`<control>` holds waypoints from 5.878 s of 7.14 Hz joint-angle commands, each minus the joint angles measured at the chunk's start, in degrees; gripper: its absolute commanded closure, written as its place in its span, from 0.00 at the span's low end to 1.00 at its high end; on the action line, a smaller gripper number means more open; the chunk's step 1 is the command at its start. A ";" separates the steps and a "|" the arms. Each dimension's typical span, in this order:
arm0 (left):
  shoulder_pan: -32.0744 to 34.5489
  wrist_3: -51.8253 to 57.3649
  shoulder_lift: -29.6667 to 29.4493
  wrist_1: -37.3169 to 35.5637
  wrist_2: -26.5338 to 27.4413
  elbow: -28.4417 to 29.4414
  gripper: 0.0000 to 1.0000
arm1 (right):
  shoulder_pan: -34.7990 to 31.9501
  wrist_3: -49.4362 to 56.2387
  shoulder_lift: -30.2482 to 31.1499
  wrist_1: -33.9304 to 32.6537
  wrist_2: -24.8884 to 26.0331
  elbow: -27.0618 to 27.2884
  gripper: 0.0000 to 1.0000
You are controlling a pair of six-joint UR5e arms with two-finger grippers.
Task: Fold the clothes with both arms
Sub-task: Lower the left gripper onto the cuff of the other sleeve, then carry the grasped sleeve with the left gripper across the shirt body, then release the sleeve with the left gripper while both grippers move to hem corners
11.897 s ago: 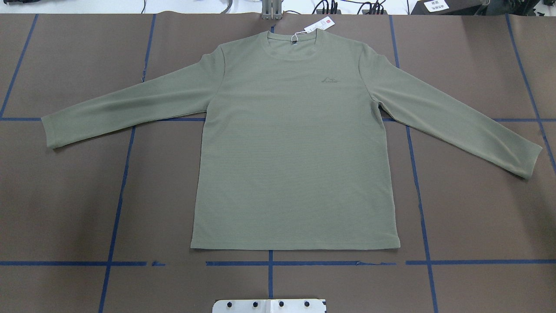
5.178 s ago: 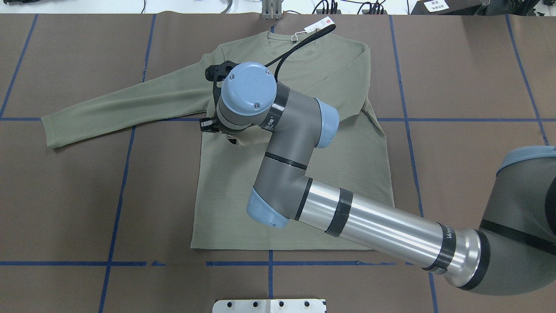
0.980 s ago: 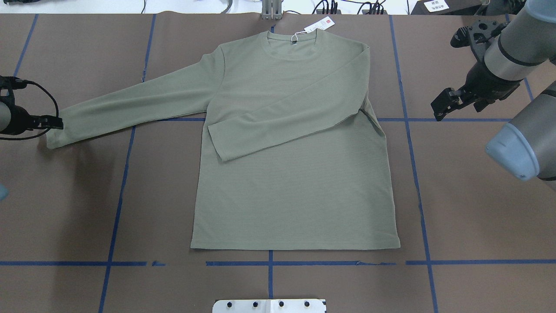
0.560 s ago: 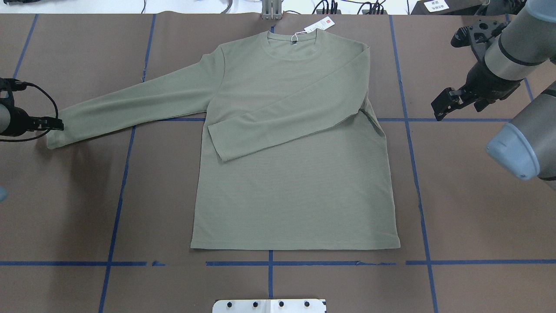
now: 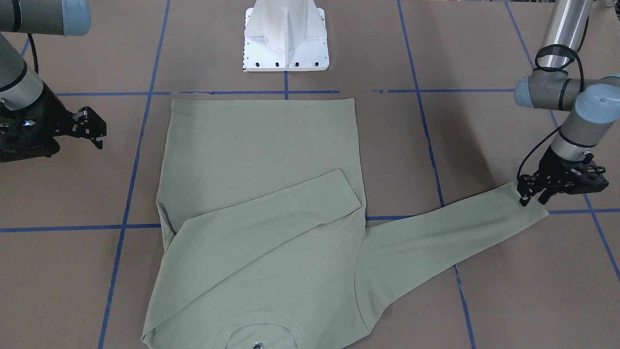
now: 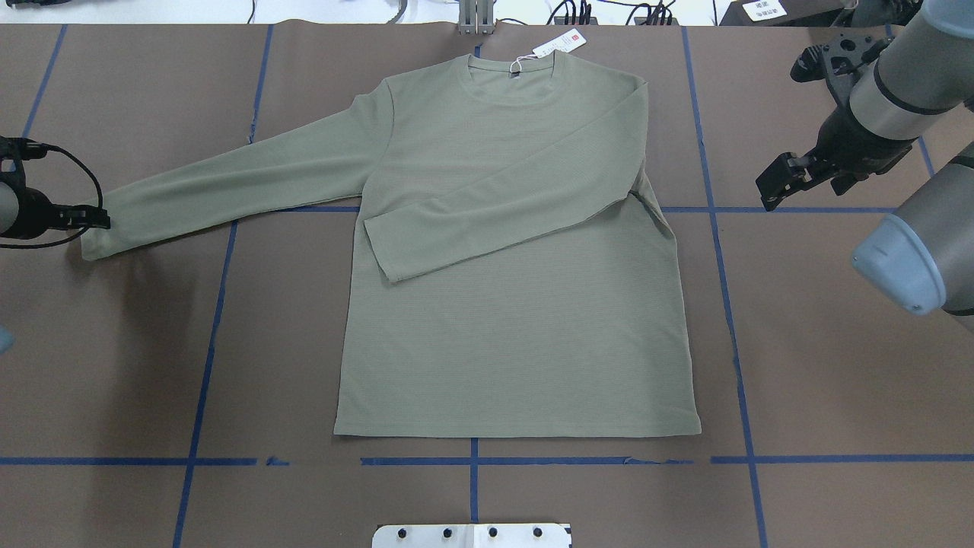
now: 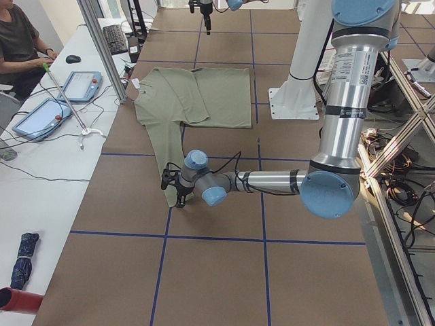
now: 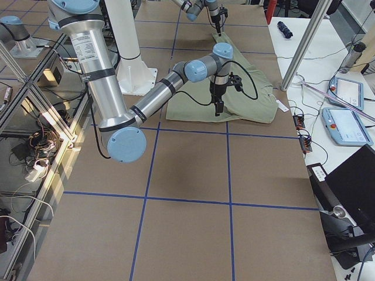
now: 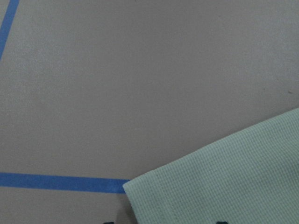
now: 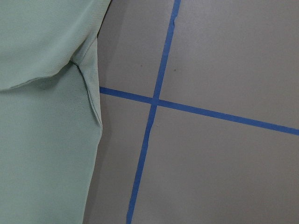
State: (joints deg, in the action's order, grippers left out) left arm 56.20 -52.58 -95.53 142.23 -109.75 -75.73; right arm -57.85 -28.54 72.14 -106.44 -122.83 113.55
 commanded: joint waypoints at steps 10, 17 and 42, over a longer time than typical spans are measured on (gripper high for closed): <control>0.14 -0.51 -11.90 -26.40 -7.24 -13.82 1.00 | -6.64 8.47 9.56 4.36 -2.85 1.41 0.00; -8.52 -35.97 -57.34 -35.88 -13.13 1.17 1.00 | -11.22 9.20 16.18 9.41 -7.41 -1.40 0.00; -22.01 -19.93 -11.78 -45.72 4.54 -47.76 0.00 | 27.91 -44.90 20.67 38.14 11.34 5.36 0.00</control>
State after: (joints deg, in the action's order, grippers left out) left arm 34.13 -73.11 -109.56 96.71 -105.29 -121.65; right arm -37.71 -67.54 92.43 -69.30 -117.61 118.09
